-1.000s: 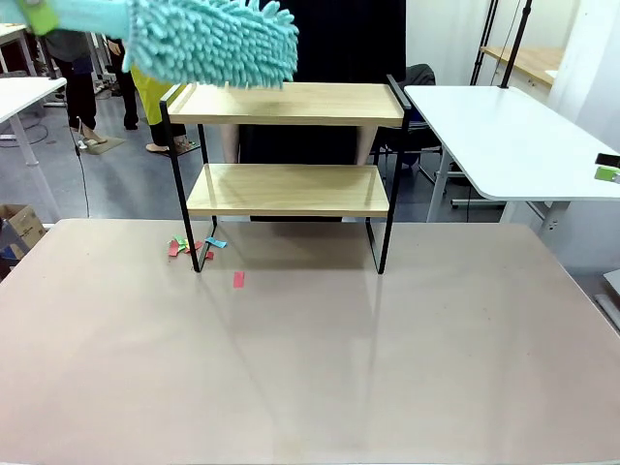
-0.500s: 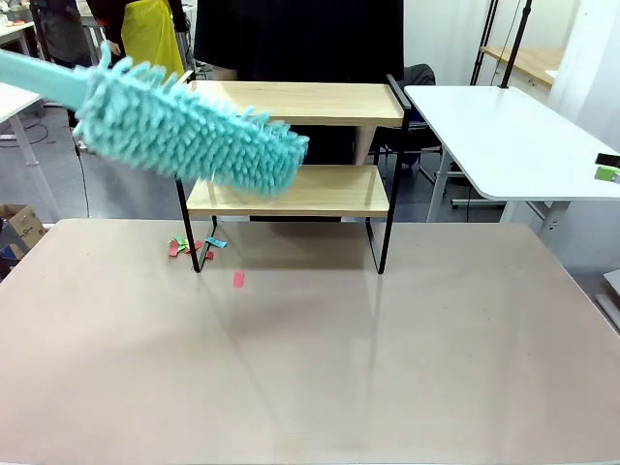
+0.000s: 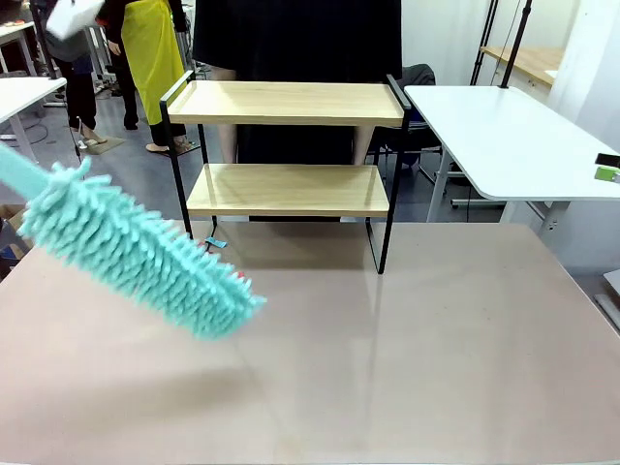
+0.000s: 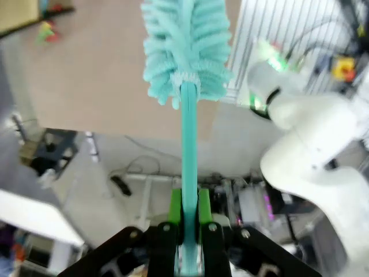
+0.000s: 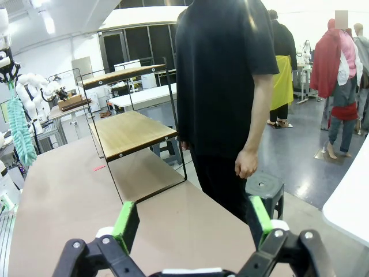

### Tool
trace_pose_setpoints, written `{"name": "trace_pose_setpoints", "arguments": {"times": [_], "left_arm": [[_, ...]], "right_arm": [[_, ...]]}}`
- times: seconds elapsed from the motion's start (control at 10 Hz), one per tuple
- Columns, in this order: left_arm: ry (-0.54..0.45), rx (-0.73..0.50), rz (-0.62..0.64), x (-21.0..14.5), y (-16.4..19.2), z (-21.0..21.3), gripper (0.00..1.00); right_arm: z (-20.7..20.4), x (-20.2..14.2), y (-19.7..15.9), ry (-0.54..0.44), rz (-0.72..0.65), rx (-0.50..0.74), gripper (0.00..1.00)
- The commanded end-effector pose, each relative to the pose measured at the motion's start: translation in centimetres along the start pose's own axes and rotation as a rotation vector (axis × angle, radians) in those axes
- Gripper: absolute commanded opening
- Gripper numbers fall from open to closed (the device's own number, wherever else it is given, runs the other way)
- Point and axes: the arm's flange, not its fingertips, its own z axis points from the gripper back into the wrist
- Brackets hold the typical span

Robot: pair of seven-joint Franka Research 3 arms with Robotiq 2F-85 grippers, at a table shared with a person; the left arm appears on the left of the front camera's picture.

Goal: Clean the shelf.
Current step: Clean the specific section of the Shelf indicated by the human with the Duster, then hand the Duster back to the human.

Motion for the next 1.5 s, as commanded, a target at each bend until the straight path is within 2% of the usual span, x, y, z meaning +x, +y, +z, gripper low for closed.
{"name": "trace_pose_setpoints", "arguments": {"times": [0.0,0.1,0.3,0.5,0.6,1.4], "left_arm": [[0.146,-0.019,-0.098,-0.5,-0.1,-1.6,0.13],[0.253,-0.035,-0.107,-0.5,0.3,-3.0,0.13],[0.242,-0.049,-0.099,-0.9,0.3,-3.7,0.13],[0.207,-0.009,-0.016,-0.8,1.0,-4.8,0.13],[0.234,-0.068,-0.081,-0.1,0.7,-3.8,0.13],[0.234,-0.068,-0.081,-0.1,0.7,-3.8,0.13]], "right_arm": [[-0.1,0.3,0.1,0.002,0.006,0.000,1.00],[-0.1,0.3,0.1,0.002,0.006,0.000,1.00],[-0.1,0.3,0.1,0.002,0.006,0.000,1.00],[-0.1,0.3,0.1,0.002,0.006,0.000,1.00],[-0.1,0.3,0.1,0.002,0.006,0.000,1.00],[-0.1,0.3,0.1,0.002,0.006,0.000,1.00]]}}
